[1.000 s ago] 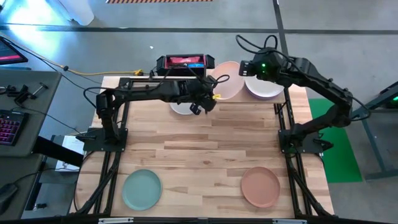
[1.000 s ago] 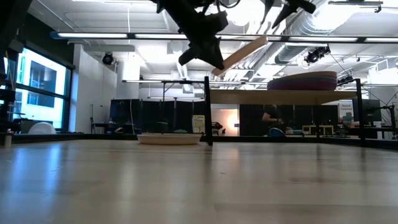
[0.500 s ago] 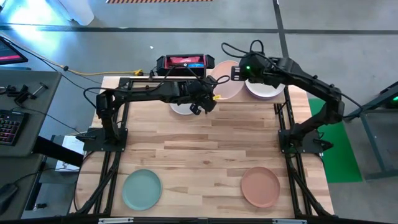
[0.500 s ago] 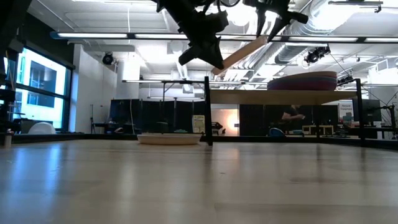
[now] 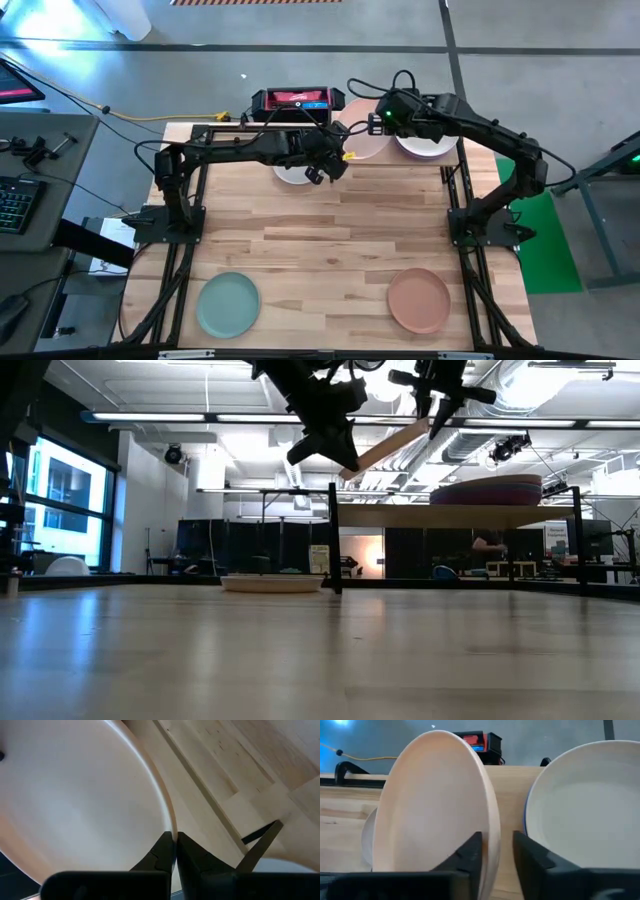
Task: Place and stack plates onto a shelf
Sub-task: Put the peach plate on the shelf
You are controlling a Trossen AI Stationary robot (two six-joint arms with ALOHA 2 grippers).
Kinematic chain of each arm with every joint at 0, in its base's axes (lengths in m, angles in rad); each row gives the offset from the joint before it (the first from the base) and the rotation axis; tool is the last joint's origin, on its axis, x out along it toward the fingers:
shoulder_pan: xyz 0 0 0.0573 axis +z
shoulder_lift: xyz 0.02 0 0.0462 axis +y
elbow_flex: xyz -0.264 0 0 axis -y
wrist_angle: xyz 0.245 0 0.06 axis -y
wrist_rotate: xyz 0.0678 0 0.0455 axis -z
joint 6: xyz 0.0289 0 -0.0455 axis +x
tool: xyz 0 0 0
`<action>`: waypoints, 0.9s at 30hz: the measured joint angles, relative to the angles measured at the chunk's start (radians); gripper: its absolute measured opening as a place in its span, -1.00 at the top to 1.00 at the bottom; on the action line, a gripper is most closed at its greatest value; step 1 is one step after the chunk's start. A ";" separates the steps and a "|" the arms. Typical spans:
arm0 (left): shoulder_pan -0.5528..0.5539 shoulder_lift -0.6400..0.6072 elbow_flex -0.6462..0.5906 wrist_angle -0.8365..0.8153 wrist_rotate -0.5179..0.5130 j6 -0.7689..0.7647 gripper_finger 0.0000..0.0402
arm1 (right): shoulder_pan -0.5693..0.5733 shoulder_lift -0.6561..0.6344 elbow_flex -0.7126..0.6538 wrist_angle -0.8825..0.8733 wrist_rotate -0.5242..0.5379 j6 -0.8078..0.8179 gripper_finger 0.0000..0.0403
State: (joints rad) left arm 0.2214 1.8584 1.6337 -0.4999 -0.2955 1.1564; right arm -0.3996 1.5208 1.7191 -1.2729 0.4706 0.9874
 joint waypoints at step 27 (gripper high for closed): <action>0.000 0.000 0.000 -0.003 -0.037 -0.260 0.54 | -0.026 -0.002 0.000 -0.055 0.008 0.070 1.00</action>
State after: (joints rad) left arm 0.2218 1.8580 1.6337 -0.5026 -0.3329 0.8964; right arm -0.4252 1.5189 1.7191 -1.3282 0.4787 1.0574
